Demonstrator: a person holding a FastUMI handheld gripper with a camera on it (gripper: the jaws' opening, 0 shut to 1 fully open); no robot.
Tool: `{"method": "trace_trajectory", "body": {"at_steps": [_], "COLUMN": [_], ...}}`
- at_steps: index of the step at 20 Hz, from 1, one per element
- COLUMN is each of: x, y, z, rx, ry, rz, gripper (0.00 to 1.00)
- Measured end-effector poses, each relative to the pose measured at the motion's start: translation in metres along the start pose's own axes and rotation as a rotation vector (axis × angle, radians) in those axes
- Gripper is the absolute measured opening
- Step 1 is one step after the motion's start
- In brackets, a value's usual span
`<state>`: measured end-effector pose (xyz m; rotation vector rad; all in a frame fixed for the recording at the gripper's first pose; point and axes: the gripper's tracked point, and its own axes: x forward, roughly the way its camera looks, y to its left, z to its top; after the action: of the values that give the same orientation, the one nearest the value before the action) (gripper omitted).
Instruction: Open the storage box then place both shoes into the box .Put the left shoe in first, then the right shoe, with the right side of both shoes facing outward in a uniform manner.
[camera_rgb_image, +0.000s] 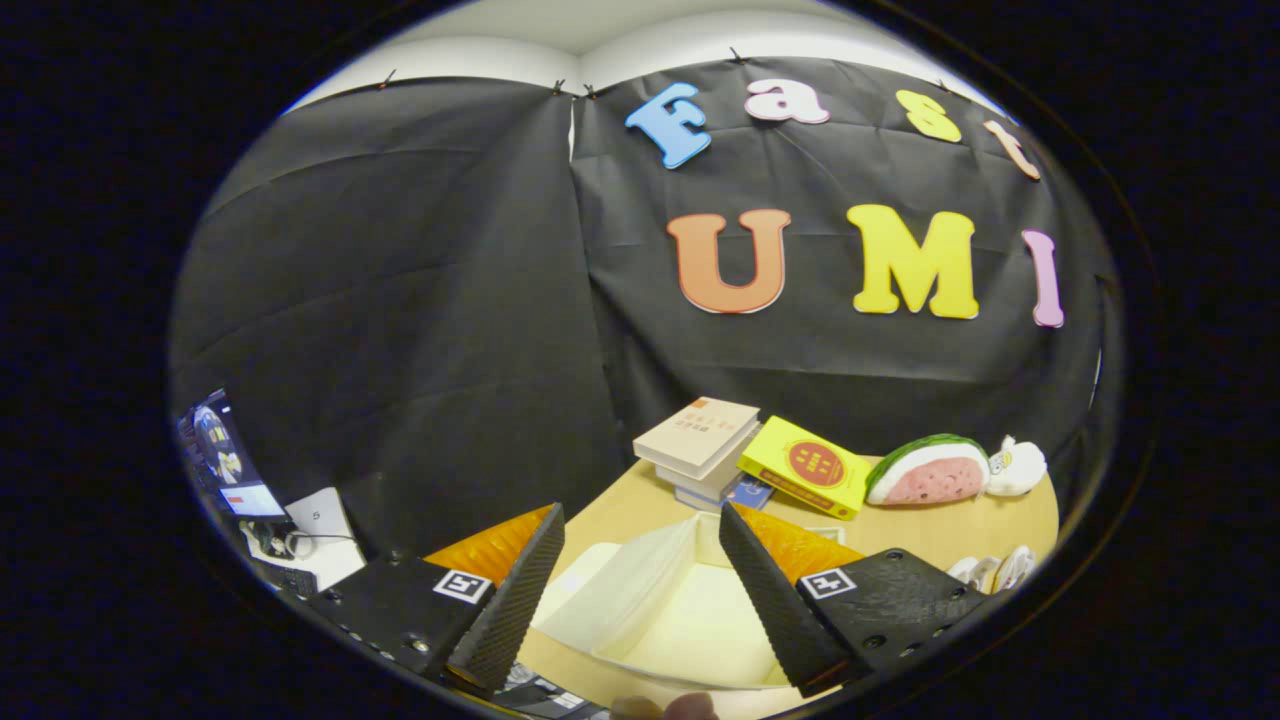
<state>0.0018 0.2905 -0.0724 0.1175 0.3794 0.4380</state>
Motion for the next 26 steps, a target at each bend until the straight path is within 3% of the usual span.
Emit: {"method": "trace_trajectory", "body": {"at_steps": [2, 8, 14, 20, 24, 26], "x": [-0.017, -0.071, -0.115, -0.108, -0.079, -0.061], "y": [-0.038, -0.193, -0.342, -0.404, -0.429, -0.438], "z": [-0.007, -0.034, -0.118, -0.225, -0.257, -0.268], "rx": [0.018, 0.023, 0.032, 0.149, 0.171, 0.186], "ry": [0.0, 0.006, 0.161, 0.356, 0.411, 0.431], "rz": [-0.016, -0.2, -0.397, -0.408, -0.398, -0.393], "gripper": [0.96, 0.96, 0.96, 0.96, 0.96, 0.91]}}
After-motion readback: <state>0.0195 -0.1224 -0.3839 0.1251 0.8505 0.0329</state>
